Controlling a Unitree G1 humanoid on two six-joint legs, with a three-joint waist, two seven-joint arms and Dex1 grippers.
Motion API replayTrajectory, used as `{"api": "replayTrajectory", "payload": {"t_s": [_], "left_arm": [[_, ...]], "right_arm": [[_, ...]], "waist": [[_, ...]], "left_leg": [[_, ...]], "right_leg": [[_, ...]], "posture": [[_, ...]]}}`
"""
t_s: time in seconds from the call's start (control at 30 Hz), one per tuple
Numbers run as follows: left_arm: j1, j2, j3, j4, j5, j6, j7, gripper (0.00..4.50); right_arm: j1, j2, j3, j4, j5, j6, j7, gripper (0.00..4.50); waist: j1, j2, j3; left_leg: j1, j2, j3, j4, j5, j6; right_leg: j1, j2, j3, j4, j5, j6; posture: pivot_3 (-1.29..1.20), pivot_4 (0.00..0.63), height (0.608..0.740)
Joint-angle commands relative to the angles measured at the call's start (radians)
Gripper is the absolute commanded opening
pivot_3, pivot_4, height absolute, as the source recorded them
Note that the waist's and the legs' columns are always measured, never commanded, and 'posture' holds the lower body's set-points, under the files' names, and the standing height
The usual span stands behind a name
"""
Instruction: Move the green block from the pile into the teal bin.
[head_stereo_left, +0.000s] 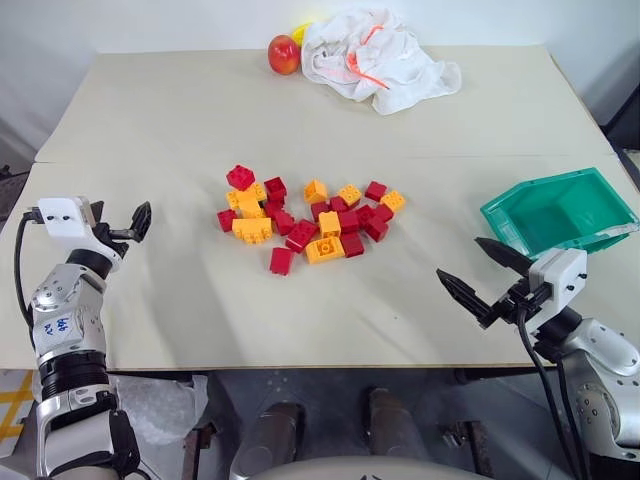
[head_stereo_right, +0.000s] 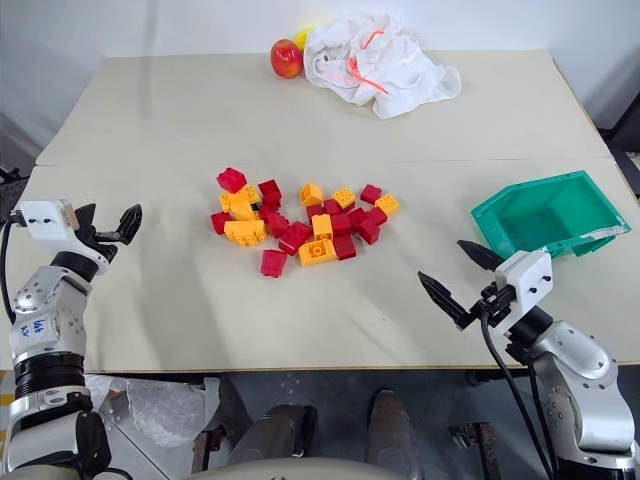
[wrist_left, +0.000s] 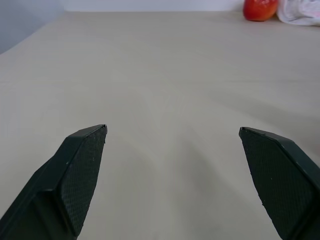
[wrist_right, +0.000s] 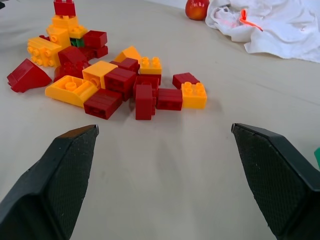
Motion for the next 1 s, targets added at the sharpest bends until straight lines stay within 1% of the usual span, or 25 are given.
{"api": "replayTrajectory", "payload": {"t_s": [0.03, 0.17, 0.3, 0.4, 0.5, 0.57, 0.63, 0.67, 0.73, 0.83, 0.9, 0.93, 1.0], "left_arm": [[-0.016, 0.010, -0.002, -0.028, -0.005, -0.007, -0.009, 4.50], [-0.023, 0.012, -0.016, -0.042, -0.003, 0.008, -0.009, 4.50], [-0.079, 0.021, -0.075, -0.002, 0.039, -0.012, -0.032, 4.50], [-0.118, 0.009, -0.105, 0.037, 0.014, -0.080, -0.158, 4.50], [-0.183, 0.016, -0.151, 0.129, 0.064, -0.113, -0.174, 3.91], [-0.258, 0.017, -0.177, 0.245, 0.081, -0.128, -0.214, 3.33], [-0.321, 0.015, -0.194, 0.343, 0.092, -0.134, -0.245, 2.65], [-0.348, 0.015, -0.201, 0.384, 0.098, -0.142, -0.256, 2.38], [-0.418, 0.009, -0.216, 0.485, 0.121, -0.170, -0.256, 1.71], [-0.537, -0.030, -0.252, 0.649, 0.165, -0.207, -0.256, 0.78], [-0.584, -0.066, -0.271, 0.709, 0.186, -0.231, -0.277, 0.12], [-0.601, -0.083, -0.279, 0.728, 0.194, -0.240, -0.291, 0.01], [-0.620, -0.107, -0.288, 0.746, 0.202, -0.254, -0.330, 0.01]], "right_arm": [[-0.018, -0.018, -0.011, -0.018, 0.006, -0.015, 0.004, 4.46], [-0.030, -0.019, -0.007, -0.015, 0.004, -0.014, 0.002, 4.46], [-0.065, -0.017, 0.020, -0.027, -0.006, -0.012, -0.003, 4.46], [-0.096, -0.019, 0.040, -0.032, -0.012, -0.013, -0.002, 4.46], [-0.136, -0.014, 0.054, -0.028, -0.010, -0.009, -0.009, 4.50], [-0.162, -0.013, 0.068, -0.027, -0.015, -0.011, -0.009, 4.50], [-0.178, -0.013, 0.078, -0.024, -0.020, -0.009, -0.012, 4.50], [-0.182, -0.014, 0.081, -0.022, -0.022, -0.008, -0.013, 4.50], [-0.189, -0.014, 0.086, -0.016, -0.023, -0.015, -0.006, 4.50], [-0.205, -0.010, 0.106, -0.005, -0.031, -0.020, -0.001, 4.50], [-0.213, -0.010, 0.117, -0.006, -0.033, -0.020, 0.003, 4.50], [-0.218, -0.011, 0.121, -0.009, -0.031, -0.015, 0.003, 4.50], [-0.224, -0.014, 0.128, -0.013, -0.024, -0.006, 0.008, 4.50]], "waist": [[0.001, 0.000, 0.000], [0.002, 0.000, 0.000], [0.010, 0.000, 0.000], [0.016, 0.000, 0.000], [0.016, 0.000, 0.000], [0.016, 0.000, 0.000], [0.016, -0.001, 0.000], [0.015, -0.001, 0.000], [0.015, -0.001, 0.001], [0.016, -0.002, 0.001], [0.017, -0.002, 0.001], [0.017, -0.002, 0.001], [0.016, -0.003, 0.001]], "left_leg": [[0.000, 0.000, 0.000, 0.000, 0.000, 0.000], [0.000, 0.000, 0.000, 0.000, 0.000, 0.000], [0.000, 0.000, 0.000, 0.000, 0.000, 0.000], [0.000, 0.000, 0.000, 0.002, 0.000, 0.000], [0.000, 0.000, 0.000, 0.001, 0.000, 0.000], [0.000, 0.000, 0.000, 0.001, 0.000, 0.000], [0.000, -0.001, 0.000, 0.002, 0.000, 0.000], [-0.001, -0.001, 0.000, 0.002, 0.000, 0.000], [-0.001, -0.001, 0.000, 0.001, 0.000, 0.000], [-0.002, -0.001, 0.000, 0.001, 0.000, 0.000], [-0.002, -0.002, 0.000, 0.001, 0.000, 0.001], [-0.002, -0.002, 0.000, 0.002, 0.000, 0.001], [-0.003, -0.002, 0.000, 0.002, -0.001, 0.001]], "right_leg": [[0.000, 0.000, 0.000, 0.000, 0.000, 0.000], [0.000, 0.000, 0.000, 0.000, 0.000, 0.000], [0.000, 0.000, 0.000, 0.000, 0.000, 0.000], [0.000, 0.000, 0.000, 0.001, 0.000, 0.000], [0.000, 0.000, 0.000, 0.001, 0.000, 0.000], [0.000, 0.000, -0.001, 0.000, 0.000, 0.000], [0.000, 0.000, -0.001, 0.001, 0.000, 0.000], [0.000, 0.000, -0.001, 0.001, 0.000, 0.000], [0.000, 0.000, -0.001, 0.003, 0.000, 0.000], [-0.001, 0.000, -0.002, 0.003, 0.000, 0.000], [0.000, 0.000, -0.002, 0.003, 0.001, 0.001], [0.000, -0.001, -0.002, 0.003, 0.001, 0.001], [-0.001, -0.001, -0.002, 0.002, 0.001, 0.001]], "posture": [[0.00, 0.150, 0.740], [0.00, 0.150, 0.740], [0.00, 0.150, 0.740], [0.00, 0.150, 0.740], [0.00, 0.150, 0.740], [0.00, 0.150, 0.740], [0.00, 0.150, 0.740], [0.00, 0.150, 0.740], [0.00, 0.150, 0.740], [0.00, 0.150, 0.740], [0.00, 0.150, 0.740], [0.00, 0.150, 0.740], [0.00, 0.150, 0.740]]}}
